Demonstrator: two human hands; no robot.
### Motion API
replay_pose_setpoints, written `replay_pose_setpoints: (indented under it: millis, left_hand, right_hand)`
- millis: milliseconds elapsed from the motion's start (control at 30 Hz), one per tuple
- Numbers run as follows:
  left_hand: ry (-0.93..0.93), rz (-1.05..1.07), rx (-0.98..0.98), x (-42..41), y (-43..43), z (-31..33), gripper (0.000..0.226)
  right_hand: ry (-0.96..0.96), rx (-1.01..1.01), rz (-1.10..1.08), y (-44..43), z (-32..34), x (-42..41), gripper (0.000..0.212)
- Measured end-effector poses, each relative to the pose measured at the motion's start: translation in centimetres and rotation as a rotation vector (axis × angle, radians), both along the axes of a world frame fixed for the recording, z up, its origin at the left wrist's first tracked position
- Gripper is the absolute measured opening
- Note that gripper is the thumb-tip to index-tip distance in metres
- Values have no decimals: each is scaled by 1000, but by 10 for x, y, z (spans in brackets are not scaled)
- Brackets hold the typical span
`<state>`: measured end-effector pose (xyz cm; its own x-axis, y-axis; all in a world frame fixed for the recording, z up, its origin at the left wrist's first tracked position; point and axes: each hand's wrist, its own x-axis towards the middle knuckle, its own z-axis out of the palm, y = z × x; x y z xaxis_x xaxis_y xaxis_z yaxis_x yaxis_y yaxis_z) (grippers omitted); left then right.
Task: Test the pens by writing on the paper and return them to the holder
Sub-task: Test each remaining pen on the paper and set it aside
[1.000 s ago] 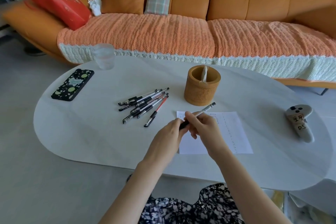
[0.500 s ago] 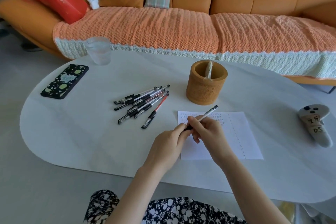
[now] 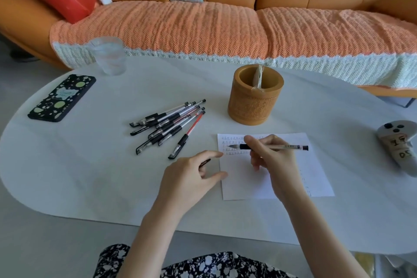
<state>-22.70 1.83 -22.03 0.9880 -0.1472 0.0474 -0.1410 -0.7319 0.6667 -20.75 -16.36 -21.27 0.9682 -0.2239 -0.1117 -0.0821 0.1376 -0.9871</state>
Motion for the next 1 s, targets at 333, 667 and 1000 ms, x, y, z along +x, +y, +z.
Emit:
replay_pose_setpoints:
  millis: [333,667,1000]
  left_hand:
    - [52,-82,179,-5,-18,-3,48]
    - [-28,-73,169,-10,-29,-7,48]
    - [41,-52,166,-11,-29,-1,47]
  right_hand:
    - [38,-141,12,13,-7,6,28]
    - [-70,-391,-183,19,-24,11,44]
    - [-94,-458,-183,20,-28,10,41]
